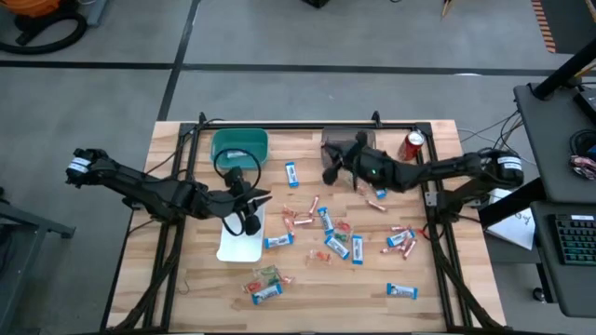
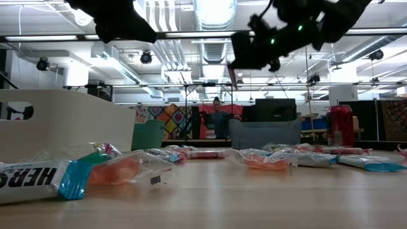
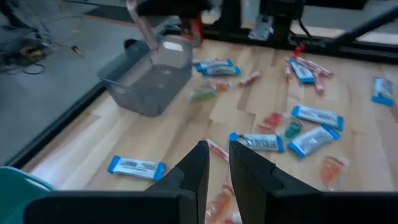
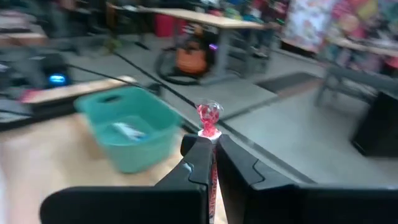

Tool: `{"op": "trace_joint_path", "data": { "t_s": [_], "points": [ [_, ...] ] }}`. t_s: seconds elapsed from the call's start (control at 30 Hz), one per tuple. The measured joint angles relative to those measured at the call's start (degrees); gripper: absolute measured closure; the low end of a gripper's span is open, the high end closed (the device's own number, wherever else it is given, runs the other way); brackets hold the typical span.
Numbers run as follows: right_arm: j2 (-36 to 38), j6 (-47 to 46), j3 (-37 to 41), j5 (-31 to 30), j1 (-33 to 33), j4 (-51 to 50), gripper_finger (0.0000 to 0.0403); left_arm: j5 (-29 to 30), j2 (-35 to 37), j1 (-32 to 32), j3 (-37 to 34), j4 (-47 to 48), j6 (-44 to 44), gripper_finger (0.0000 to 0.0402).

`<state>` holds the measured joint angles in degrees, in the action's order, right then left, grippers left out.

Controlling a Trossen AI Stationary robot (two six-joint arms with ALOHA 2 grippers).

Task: Sort candy
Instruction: Put the transparent candy rolls into the black bin

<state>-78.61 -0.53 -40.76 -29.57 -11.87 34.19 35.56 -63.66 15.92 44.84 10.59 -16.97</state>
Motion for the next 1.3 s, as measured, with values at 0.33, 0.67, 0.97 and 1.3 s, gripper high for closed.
{"op": "trace_joint_path", "data": {
  "t_s": [0.33,0.67,0.97,1.3],
  "points": [
    [-1.4,-7.1,1.8,-9.4,-6.1,-7.1,0.039,0.6,0.0,0.0,0.0,-0.1,0.6,0.0354],
    [-1.4,-7.4,2.0,-9.5,-6.0,-10.3,0.039,0.6,0.0,0.0,0.0,-0.3,1.0,0.0354],
    [-1.3,-5.0,2.1,-9.4,-6.0,-12.6,0.039,1.0,0.0,0.0,0.0,-0.3,1.0,0.0354],
    [-1.3,-7.7,2.3,-8.9,-6.0,-14.6,0.0329,1.0,0.0,0.0,0.0,-0.3,1.0,0.0354]
  ]
}}
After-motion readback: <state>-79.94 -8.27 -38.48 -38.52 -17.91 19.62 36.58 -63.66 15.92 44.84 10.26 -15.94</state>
